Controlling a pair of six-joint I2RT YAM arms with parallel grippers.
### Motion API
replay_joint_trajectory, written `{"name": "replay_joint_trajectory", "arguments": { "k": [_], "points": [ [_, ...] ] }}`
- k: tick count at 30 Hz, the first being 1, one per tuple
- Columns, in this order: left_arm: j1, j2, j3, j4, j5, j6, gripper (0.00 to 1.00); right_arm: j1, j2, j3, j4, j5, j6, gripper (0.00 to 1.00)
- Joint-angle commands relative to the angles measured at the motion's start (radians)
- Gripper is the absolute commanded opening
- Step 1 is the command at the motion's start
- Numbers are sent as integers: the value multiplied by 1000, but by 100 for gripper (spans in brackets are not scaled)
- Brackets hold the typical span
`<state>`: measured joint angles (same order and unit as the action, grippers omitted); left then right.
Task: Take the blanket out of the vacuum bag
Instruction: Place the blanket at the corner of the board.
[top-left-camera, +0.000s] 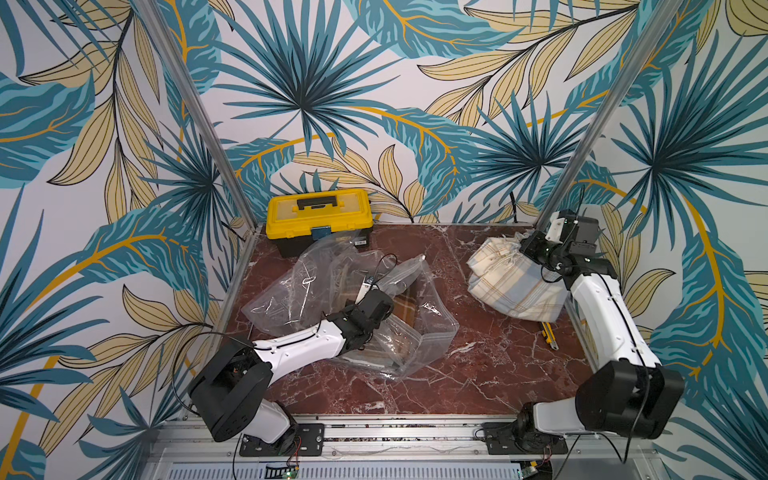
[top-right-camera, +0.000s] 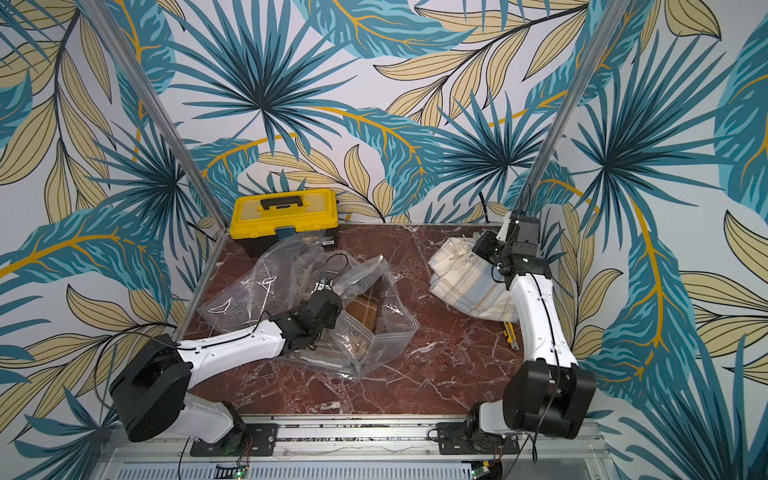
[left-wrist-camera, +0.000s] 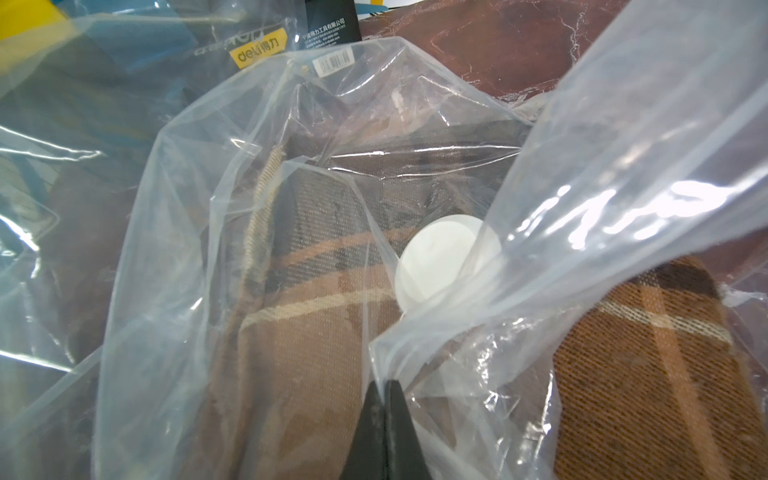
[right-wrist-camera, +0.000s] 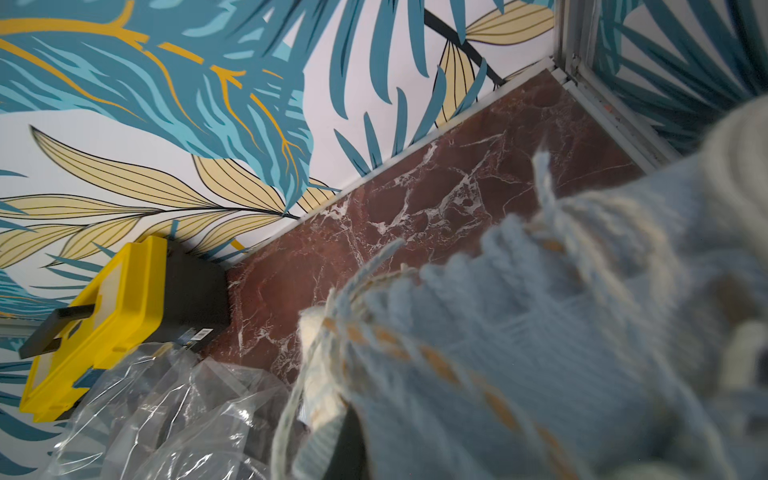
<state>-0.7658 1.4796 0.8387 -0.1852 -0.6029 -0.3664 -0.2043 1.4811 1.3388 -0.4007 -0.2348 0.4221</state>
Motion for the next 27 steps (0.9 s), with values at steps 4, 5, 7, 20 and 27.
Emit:
{"name": "replay_joint_trajectory", "arguments": {
  "k": [4,5,7,20,27],
  "points": [
    [6,-30,52,-68,-23,8,0,-4,203,101,162,-46,-13,0],
    [5,-44,50,-71,-28,12,0,-5,232,108,173,-62,1,0],
    [5,-60,49,-80,-44,19,0,-4,283,130,228,-91,24,0],
    [6,-50,56,-121,-73,-14,0,45,585,451,201,-176,76,0],
    [7,-70,61,-151,-95,-8,0,58,696,510,211,-196,119,0]
  ]
}}
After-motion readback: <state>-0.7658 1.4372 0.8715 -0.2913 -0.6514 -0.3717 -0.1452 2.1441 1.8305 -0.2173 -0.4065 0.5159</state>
